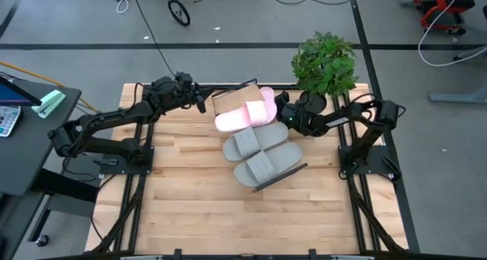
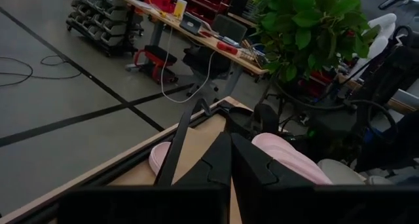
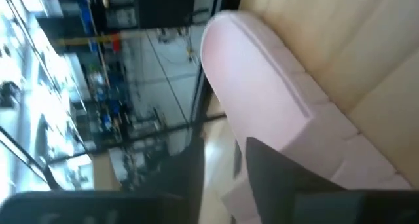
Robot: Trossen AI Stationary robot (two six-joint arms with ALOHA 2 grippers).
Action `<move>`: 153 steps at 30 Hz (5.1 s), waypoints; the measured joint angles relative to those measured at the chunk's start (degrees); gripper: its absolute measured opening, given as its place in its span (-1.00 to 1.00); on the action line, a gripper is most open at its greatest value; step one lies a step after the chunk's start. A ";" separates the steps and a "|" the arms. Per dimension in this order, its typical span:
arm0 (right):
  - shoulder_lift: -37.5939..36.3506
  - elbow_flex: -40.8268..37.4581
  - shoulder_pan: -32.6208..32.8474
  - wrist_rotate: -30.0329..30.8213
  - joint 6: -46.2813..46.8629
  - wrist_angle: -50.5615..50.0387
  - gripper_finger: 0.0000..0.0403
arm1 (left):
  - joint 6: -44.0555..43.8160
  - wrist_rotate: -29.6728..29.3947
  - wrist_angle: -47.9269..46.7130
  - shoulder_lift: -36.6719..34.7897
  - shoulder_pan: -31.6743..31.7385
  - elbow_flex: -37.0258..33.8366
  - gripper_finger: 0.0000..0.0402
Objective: Pick and place slides into the shelf
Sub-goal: Put the pink slipper on the shelf
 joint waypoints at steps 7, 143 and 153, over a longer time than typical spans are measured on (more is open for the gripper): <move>-0.04 0.07 -1.42 -4.89 -7.50 0.47 -0.10 | -0.02 0.23 -0.39 0.00 0.07 0.00 -0.88; -20.23 9.34 4.33 23.40 -102.93 -22.53 -0.88 | 1.43 0.27 -6.45 0.15 0.76 0.00 -0.96; -21.07 17.15 7.45 22.95 -114.50 -25.14 -0.88 | 1.56 0.28 -6.84 0.15 0.76 0.00 -0.86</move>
